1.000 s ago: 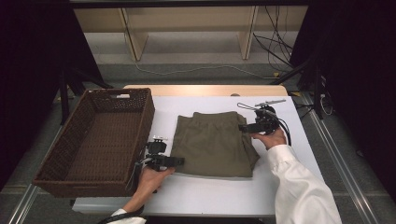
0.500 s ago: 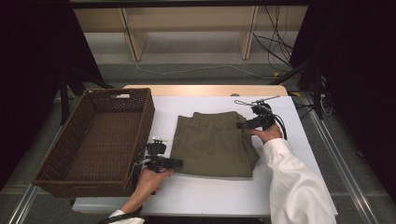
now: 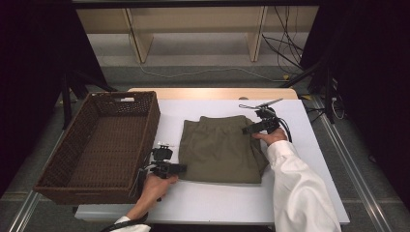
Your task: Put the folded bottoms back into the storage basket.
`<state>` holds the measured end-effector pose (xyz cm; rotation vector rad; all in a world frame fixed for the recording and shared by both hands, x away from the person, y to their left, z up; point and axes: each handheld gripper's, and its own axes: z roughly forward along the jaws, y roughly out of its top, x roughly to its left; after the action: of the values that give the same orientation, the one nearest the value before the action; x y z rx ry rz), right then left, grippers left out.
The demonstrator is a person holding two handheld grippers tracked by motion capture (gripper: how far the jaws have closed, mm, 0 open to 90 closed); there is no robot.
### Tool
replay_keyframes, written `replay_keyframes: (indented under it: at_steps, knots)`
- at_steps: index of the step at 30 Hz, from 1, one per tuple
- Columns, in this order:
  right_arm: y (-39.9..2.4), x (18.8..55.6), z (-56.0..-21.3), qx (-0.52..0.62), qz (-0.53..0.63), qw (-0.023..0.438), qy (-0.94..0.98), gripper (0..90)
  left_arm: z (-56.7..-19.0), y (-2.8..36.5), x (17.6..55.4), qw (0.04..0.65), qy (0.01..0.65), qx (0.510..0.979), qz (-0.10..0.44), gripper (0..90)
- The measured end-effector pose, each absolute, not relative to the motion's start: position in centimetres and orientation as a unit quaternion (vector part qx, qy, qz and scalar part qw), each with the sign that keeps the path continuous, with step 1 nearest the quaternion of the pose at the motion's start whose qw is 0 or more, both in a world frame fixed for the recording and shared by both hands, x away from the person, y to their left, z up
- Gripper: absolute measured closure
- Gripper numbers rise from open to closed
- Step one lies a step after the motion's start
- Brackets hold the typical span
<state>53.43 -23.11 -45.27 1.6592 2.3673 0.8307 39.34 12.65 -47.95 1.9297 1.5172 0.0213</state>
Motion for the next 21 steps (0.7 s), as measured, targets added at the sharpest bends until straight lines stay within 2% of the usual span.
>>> replay_keyframes:
  at_steps: [15,17,18,21]
  knots:
    - [-22.1,54.5,-46.8,0.566,0.258,0.053,0.782,18.0,-47.9,12.5,39.1,0.345,0.568,0.747,0.017,79.7]
    - [-22.0,54.5,-46.8,0.565,0.257,0.057,0.782,19.6,-48.0,12.5,39.1,0.347,0.570,0.745,0.015,79.9]
    - [-22.0,54.5,-46.7,0.567,0.256,0.057,0.781,24.2,-48.0,12.5,39.1,0.348,0.571,0.744,0.014,80.0]
    - [-21.9,54.4,-46.7,0.567,0.258,0.055,0.780,30.6,-48.0,12.6,39.1,0.348,0.569,0.745,0.015,80.2]
